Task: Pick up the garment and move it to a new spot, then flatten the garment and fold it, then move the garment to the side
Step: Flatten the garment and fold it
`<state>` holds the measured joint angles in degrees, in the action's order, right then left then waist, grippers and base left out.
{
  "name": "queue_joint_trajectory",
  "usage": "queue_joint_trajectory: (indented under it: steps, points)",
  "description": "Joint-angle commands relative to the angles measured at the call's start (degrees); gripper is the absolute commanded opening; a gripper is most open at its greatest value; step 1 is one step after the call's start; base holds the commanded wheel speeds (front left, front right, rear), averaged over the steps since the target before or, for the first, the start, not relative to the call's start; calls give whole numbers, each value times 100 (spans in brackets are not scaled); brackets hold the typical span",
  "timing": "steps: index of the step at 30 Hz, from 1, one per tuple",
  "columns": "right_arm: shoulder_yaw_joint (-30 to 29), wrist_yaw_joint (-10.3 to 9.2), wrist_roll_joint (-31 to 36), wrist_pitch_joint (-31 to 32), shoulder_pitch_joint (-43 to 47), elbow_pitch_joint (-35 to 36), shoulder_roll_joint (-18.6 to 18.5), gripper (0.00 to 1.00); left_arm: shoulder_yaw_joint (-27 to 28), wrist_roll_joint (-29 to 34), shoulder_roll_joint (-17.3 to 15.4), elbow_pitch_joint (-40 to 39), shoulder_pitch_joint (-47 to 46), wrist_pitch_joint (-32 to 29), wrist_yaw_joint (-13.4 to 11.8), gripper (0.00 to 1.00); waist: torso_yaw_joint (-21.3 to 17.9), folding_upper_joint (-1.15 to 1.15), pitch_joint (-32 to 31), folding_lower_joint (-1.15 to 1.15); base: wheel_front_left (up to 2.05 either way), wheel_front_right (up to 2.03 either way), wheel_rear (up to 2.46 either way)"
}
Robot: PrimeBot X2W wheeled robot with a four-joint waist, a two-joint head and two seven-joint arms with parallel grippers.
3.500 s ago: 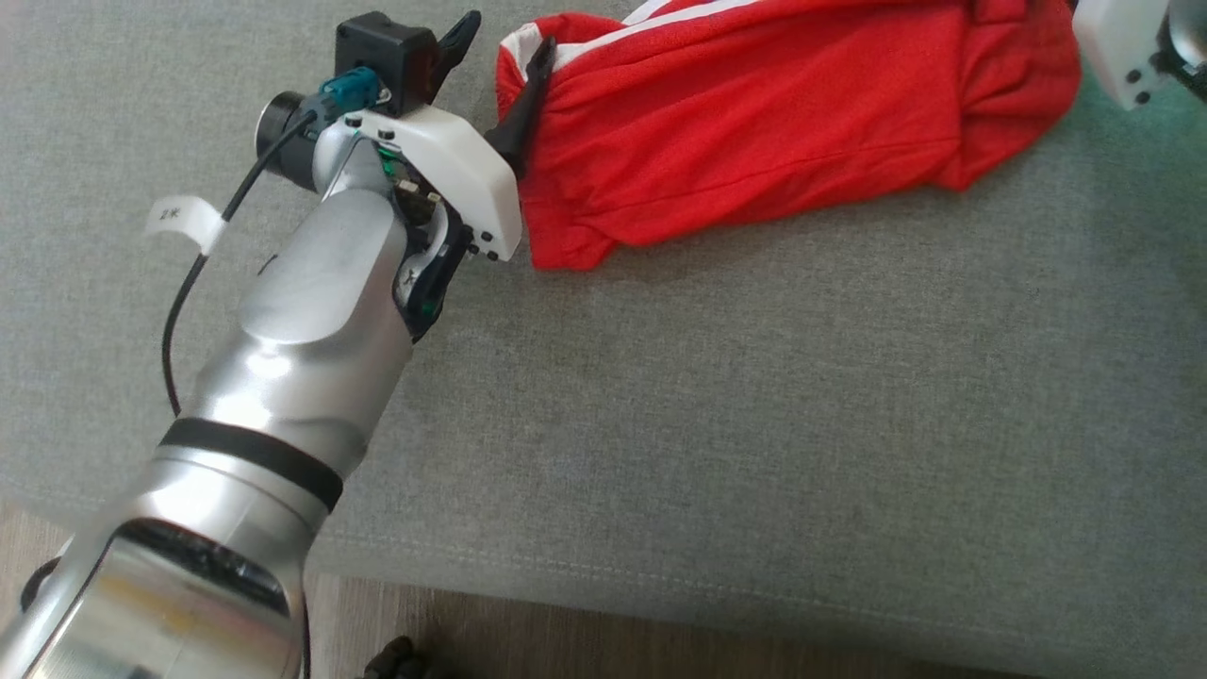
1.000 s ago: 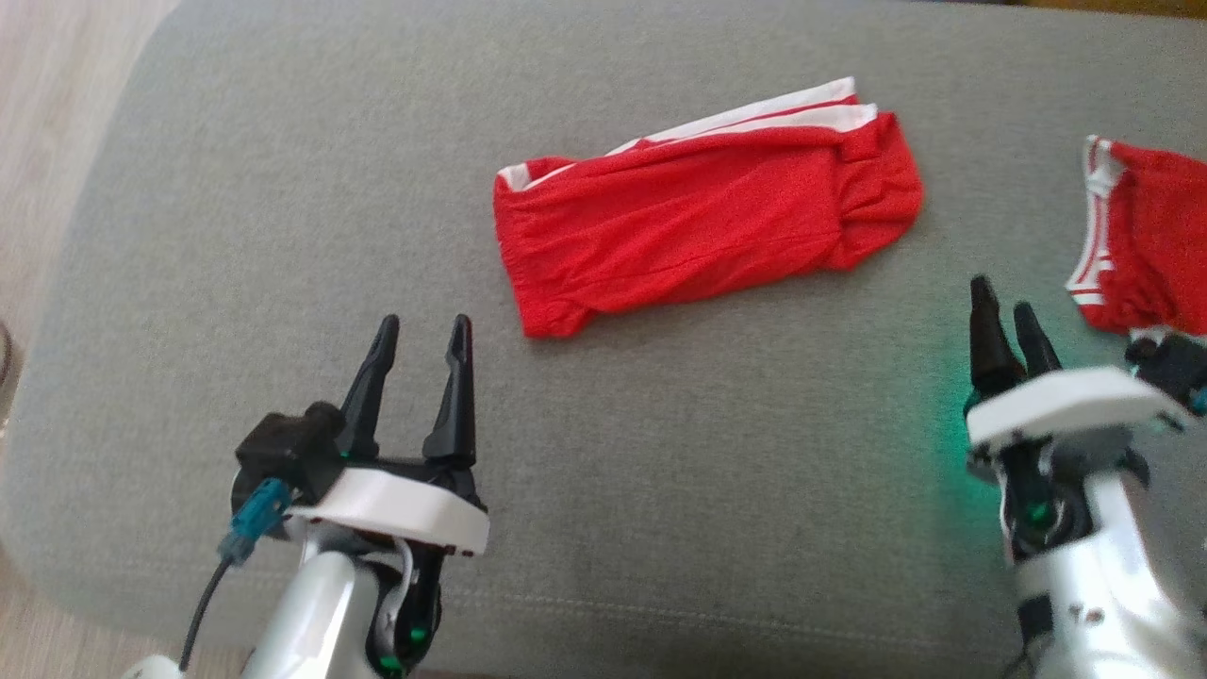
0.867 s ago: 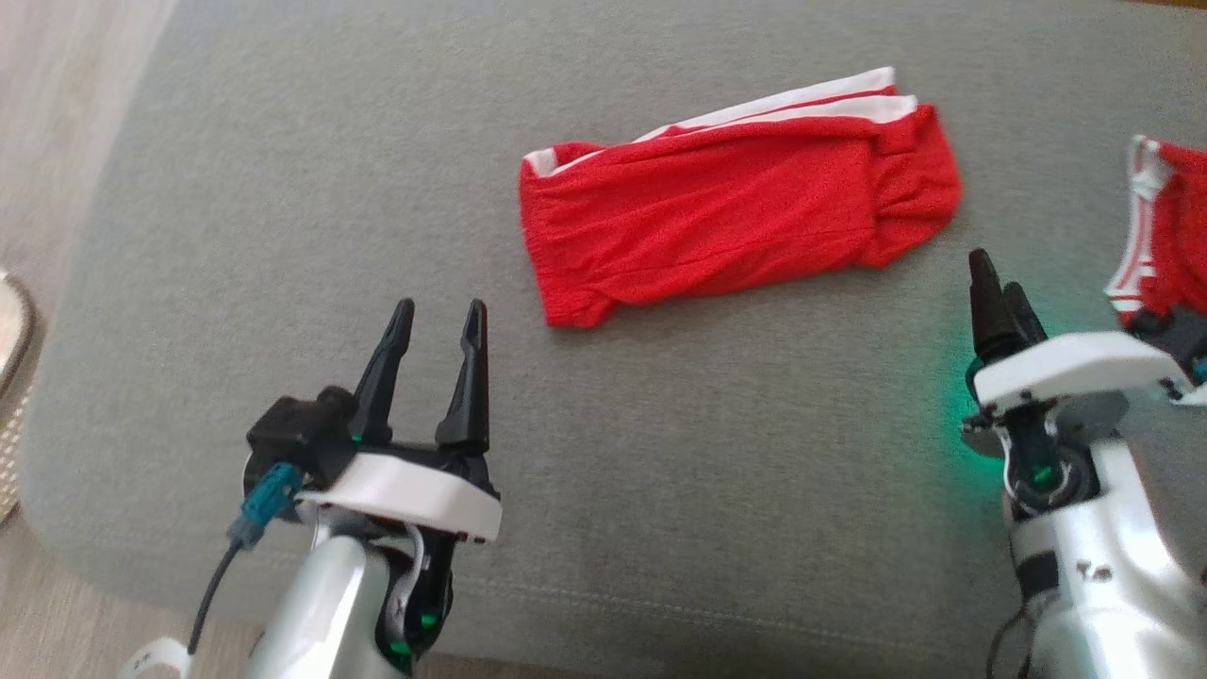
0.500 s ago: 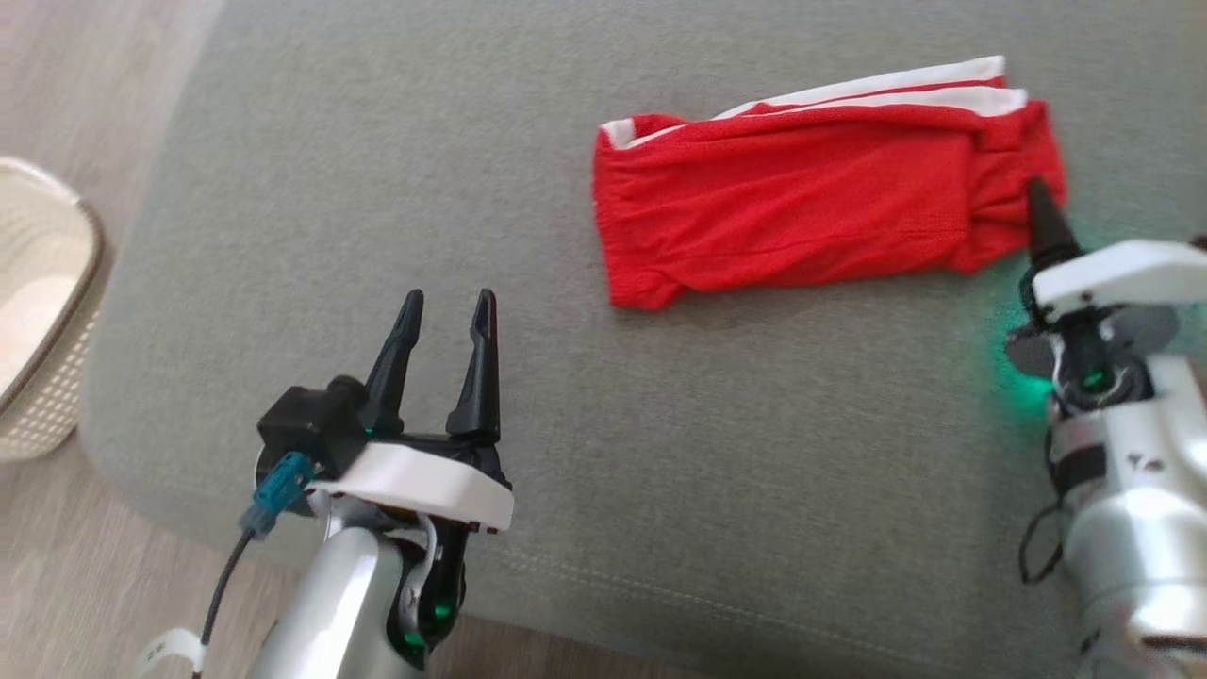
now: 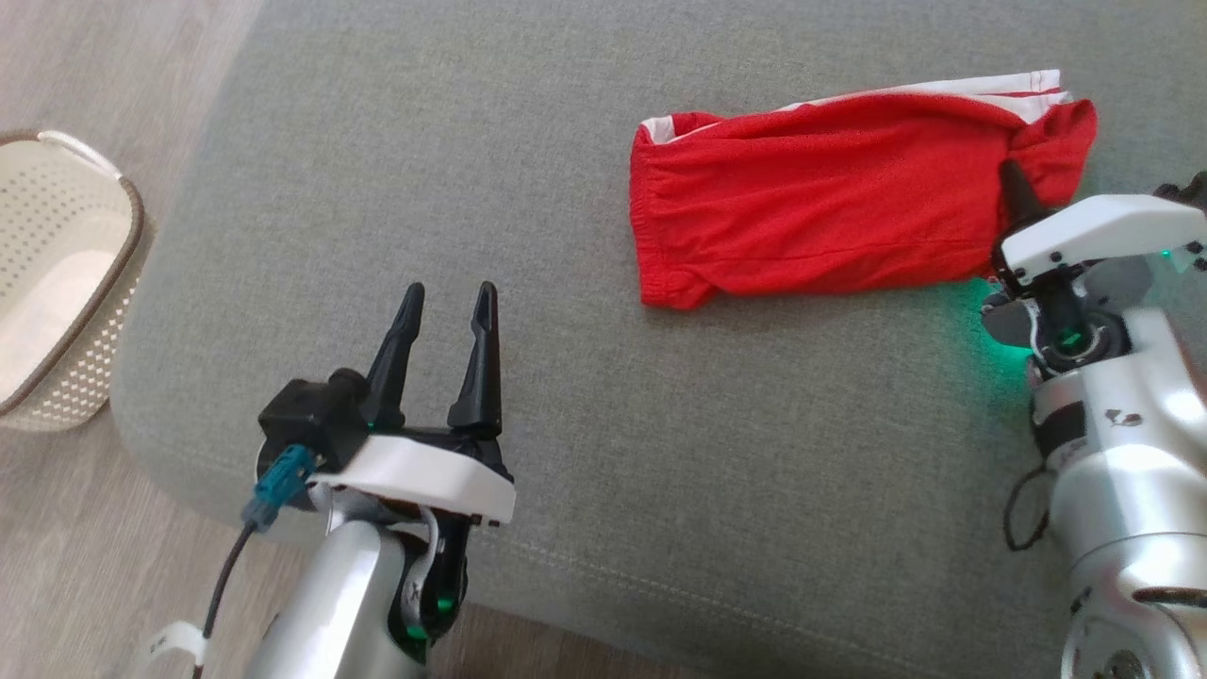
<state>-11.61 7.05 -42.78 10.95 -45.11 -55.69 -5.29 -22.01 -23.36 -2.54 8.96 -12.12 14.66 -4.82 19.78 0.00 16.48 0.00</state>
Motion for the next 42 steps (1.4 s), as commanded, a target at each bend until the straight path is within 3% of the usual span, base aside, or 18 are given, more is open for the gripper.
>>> queue_joint_trajectory:
  steps: [1, 10, 18, 26, 32, 42]
  points:
    - [127, 44, -7, -67, 62, 9, 240, 0, 167, -16, -34, -146, -172, 34, -27, 100, -25, 0, -34, 0, 0, 0, 0]
    - [264, 44, 268, -863, 420, 285, 162, 0, 237, 59, -34, -67, -90, 34, -3, 100, -301, 0, -307, 0, 0, 0, 0]
    - [180, 44, 595, -1006, 1057, 278, 72, 0, 338, 179, -34, 26, 37, 34, 52, 100, -729, 0, -574, 0, 0, 0, 0]
    - [82, 44, 1205, -1238, 893, 321, -17, 0, 260, 165, -33, 65, 11, 34, 82, 100, -829, 0, -593, 0, 0, 0, 0]
    - [615, 44, 1456, -1457, 795, 799, 146, 0, 196, 103, -33, 106, 34, 34, 85, 100, -642, 0, -687, 0, 0, 0, 0]
    - [2037, 44, 1172, -1373, 1144, 1759, 237, 0, 240, 50, -33, 150, 196, 34, 87, 100, -236, 0, -865, 0, 0, 0, 0]
